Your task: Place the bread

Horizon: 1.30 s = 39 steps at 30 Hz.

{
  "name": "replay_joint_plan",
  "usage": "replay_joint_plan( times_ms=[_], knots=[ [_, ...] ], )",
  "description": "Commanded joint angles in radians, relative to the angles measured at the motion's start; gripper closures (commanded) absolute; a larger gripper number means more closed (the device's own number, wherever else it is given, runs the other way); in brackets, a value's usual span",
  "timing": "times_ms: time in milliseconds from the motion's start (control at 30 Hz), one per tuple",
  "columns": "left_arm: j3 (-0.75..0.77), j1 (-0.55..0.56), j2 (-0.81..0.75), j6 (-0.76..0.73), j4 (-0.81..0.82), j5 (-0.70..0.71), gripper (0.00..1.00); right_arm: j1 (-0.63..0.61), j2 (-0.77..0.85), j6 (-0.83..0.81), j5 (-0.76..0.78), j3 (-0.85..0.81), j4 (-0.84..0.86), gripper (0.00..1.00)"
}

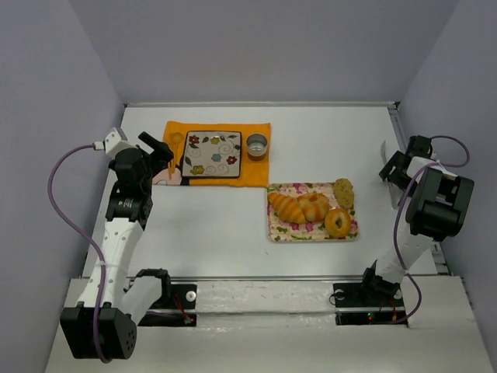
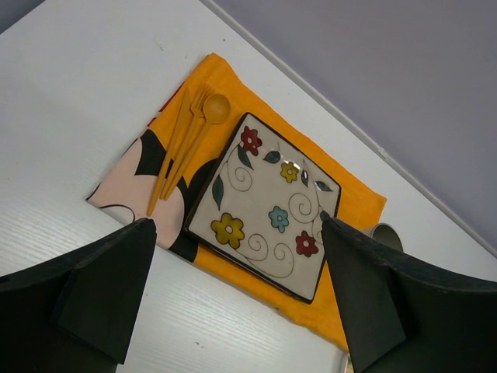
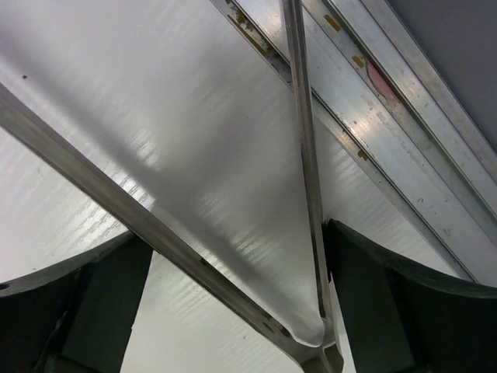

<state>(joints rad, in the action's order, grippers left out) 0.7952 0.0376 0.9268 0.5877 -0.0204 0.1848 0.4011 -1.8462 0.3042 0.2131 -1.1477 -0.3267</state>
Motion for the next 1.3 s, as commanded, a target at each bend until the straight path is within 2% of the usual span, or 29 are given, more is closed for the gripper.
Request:
replay_joint_plan(
  times_ms=[0,100,133,267,400,567,700,1000,1267],
  knots=[
    [0.024,0.001,-0.003,-0.008,0.022,0.038,0.01,0.013,-0.044,-0.043,-0.053,-0.004,0.032,0.17],
    [0.022,0.001,-0.002,-0.006,0.022,0.036,0.01,0.013,-0.032,-0.054,-0.076,0.005,0.041,0.39],
    [0.022,0.001,-0.003,-0.006,0.022,0.035,0.01,0.013,-0.015,-0.057,-0.087,0.011,0.057,0.49],
    [0.019,0.001,-0.011,-0.006,0.023,0.033,0.01,0.013,0.063,-0.077,-0.138,0.048,0.089,0.58],
    [0.016,0.001,-0.019,-0.005,0.023,0.031,0.01,0.013,0.157,-0.074,-0.254,0.081,0.095,0.58],
    [0.016,0.001,-0.023,-0.006,0.023,0.031,0.01,0.013,0.379,-0.065,-0.411,0.127,0.083,0.59],
    [0.01,0.001,-0.025,-0.005,0.023,0.038,0.01,-0.042,0.554,-0.069,-0.445,0.137,0.005,0.57],
    [0.006,0.001,-0.043,0.0,0.022,0.015,0.01,-0.22,0.887,-0.021,-0.397,0.184,-0.231,0.57],
    [-0.01,0.001,-0.06,0.003,0.039,-0.03,0.01,-0.341,1.032,0.061,-0.314,0.204,-0.523,0.57]
  ],
)
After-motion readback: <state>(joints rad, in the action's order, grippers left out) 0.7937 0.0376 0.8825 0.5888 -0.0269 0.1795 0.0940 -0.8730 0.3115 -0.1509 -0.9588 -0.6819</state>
